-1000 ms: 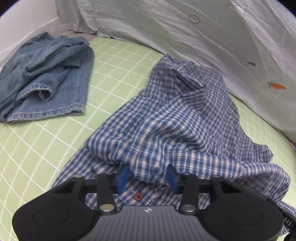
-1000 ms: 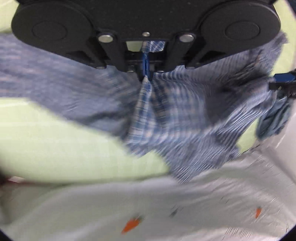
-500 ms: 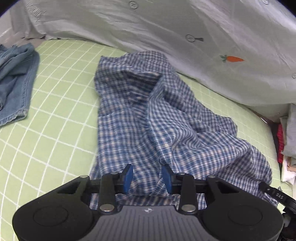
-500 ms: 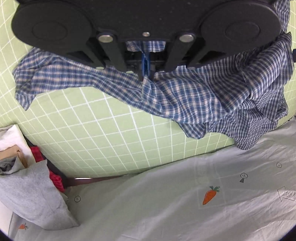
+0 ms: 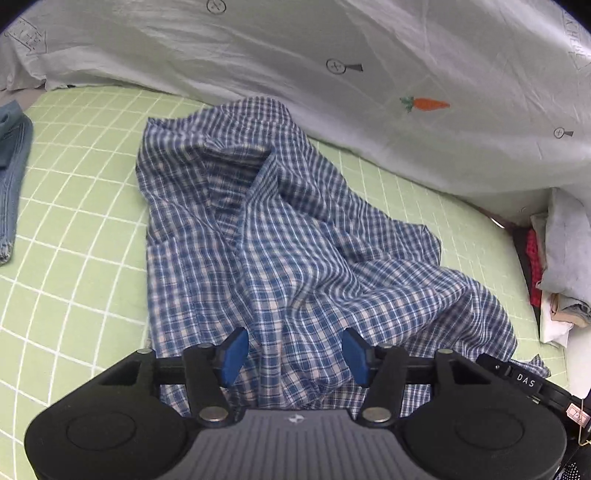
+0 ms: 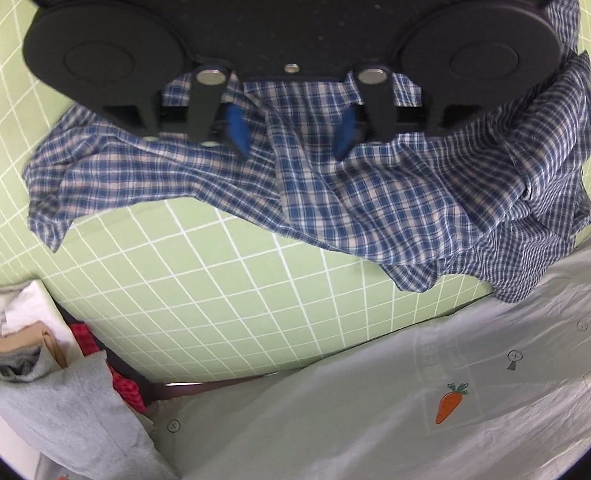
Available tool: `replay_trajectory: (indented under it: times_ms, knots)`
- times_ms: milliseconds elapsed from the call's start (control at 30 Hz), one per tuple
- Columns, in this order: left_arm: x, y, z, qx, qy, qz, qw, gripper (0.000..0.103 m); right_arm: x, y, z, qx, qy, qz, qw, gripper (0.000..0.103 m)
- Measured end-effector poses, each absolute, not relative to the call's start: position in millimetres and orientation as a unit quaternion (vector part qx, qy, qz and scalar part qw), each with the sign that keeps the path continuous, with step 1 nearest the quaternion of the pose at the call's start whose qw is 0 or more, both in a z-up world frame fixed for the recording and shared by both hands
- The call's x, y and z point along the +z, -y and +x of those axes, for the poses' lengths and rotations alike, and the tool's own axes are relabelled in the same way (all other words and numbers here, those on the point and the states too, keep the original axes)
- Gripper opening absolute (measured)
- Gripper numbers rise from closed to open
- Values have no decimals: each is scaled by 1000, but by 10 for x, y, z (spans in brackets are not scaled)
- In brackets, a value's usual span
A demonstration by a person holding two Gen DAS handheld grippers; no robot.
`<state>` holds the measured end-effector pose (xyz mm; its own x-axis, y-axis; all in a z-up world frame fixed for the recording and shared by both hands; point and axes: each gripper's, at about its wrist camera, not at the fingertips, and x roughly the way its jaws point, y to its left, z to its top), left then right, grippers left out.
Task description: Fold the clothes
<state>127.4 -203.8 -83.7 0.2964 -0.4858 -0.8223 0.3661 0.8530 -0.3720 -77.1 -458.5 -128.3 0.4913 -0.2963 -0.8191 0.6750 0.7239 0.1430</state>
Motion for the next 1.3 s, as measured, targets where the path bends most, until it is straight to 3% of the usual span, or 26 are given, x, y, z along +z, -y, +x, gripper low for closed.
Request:
replay_trajectory:
  times_ms: [33,100,133,167,200,233,267,333,400,900,1000,1067,1100,1133,1167,1200,1300]
  knots:
    - [-857,2041,1278,-267,-534,-64,800,56,-1302,4590,-766,-287,-414,236,831,90]
    - [-891,2047,1285,-270,-540,-75,793,55,-1329,4575,-761,-284,-417,233,831,101]
    - [-901,2050,1288,-269,-542,-74,793,46,-1341,4562,-758,-283,-419,225,833,101]
    - [-906,2055,1291,-268,-542,-69,794,29,-1354,4552,-750,-281,-424,219,833,101]
    - [-913,2054,1296,-262,-543,-63,795,21,-1365,4546,-742,-279,-429,215,832,98]
    - [-917,2037,1305,-254,-543,-57,798,8,-1372,4547,-740,-277,-431,216,831,87]
    - [-913,2002,1316,-250,-540,-58,802,6,-1379,4550,-738,-275,-432,218,831,79]
    - [-874,1894,1341,-240,-530,-67,811,2,-1414,4565,-730,-270,-439,223,827,26]
    - [-799,1762,1374,-221,-513,-59,827,1,-1461,4574,-721,-262,-449,221,825,7]
    - [-163,588,2321,-5,-380,8,925,1,-1421,4702,-824,-329,-457,135,815,0]
    - [-87,455,2435,31,-366,-9,930,9,-1379,4836,-948,-336,-443,176,812,1]
    - [-81,438,2433,32,-363,-16,931,45,-1364,4849,-983,-338,-441,192,809,7]
    - [-102,464,2389,19,-364,-17,931,55,-1366,4822,-986,-339,-441,195,808,23]
    - [-128,499,2321,6,-364,-16,931,70,-1370,4788,-984,-340,-442,196,807,53]
    - [-154,536,2238,-6,-365,-13,931,78,-1375,4744,-975,-341,-441,196,807,66]
    - [-188,584,2149,-13,-370,-12,929,80,-1385,4688,-955,-339,-440,195,808,82]
    - [-306,753,1880,-26,-390,-13,920,82,-1413,4539,-891,-323,-446,190,813,86]
